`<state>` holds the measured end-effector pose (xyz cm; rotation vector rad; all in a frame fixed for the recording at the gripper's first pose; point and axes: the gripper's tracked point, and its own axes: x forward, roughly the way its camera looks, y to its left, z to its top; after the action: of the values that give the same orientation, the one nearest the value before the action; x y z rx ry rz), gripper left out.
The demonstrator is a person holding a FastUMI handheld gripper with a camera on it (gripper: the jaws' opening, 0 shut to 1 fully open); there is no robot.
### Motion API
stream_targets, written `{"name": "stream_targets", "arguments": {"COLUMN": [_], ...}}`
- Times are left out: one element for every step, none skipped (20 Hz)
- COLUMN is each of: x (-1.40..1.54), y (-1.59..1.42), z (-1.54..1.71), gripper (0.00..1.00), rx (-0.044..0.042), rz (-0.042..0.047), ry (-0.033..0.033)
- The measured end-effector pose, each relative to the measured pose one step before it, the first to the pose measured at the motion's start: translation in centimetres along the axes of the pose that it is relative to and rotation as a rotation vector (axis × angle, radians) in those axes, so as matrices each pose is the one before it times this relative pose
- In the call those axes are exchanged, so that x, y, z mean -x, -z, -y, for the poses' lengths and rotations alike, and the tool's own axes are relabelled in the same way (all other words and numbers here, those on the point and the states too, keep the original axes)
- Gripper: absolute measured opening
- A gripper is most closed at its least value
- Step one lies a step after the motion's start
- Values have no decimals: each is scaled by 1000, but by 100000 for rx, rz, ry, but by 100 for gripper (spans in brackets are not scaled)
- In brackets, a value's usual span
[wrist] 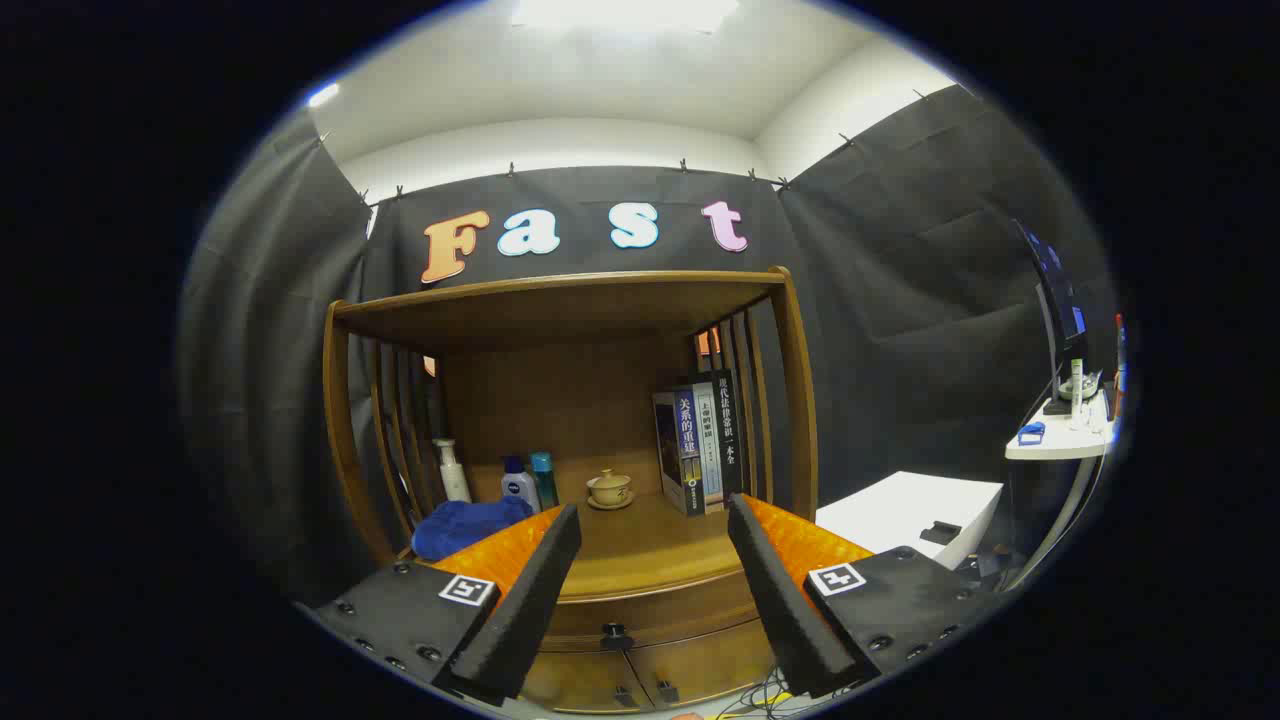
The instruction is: Pull open the drawer, take out the items inside it, and place them on the countertop above the cabinet.
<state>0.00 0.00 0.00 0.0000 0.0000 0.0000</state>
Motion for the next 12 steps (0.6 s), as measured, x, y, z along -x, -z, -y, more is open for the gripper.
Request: {"name": "stream_targets", "arguments": {"x": [-60,1,148,48,-27,21,-83,-49,59,43,44,-78], "y": [-73,-1,34,98,120,106,8,-2,8,70,69,24], "z": [-76,-118,-202,-27,6,-79,-82,-213,-155,-137,-94,7], "gripper": [98,98,98,98,98,98,98,98,98,98,98,98], "rx": [95,10,-2,144,233,111,-13,-42,103,316,416,353], "rz": [295,196,65,-63,-140,-89,9,56,62,142,138,54], "ry": [-183,-314,-176,-38,11,-87,-312,-486,-361,-234,-192,-159]}}
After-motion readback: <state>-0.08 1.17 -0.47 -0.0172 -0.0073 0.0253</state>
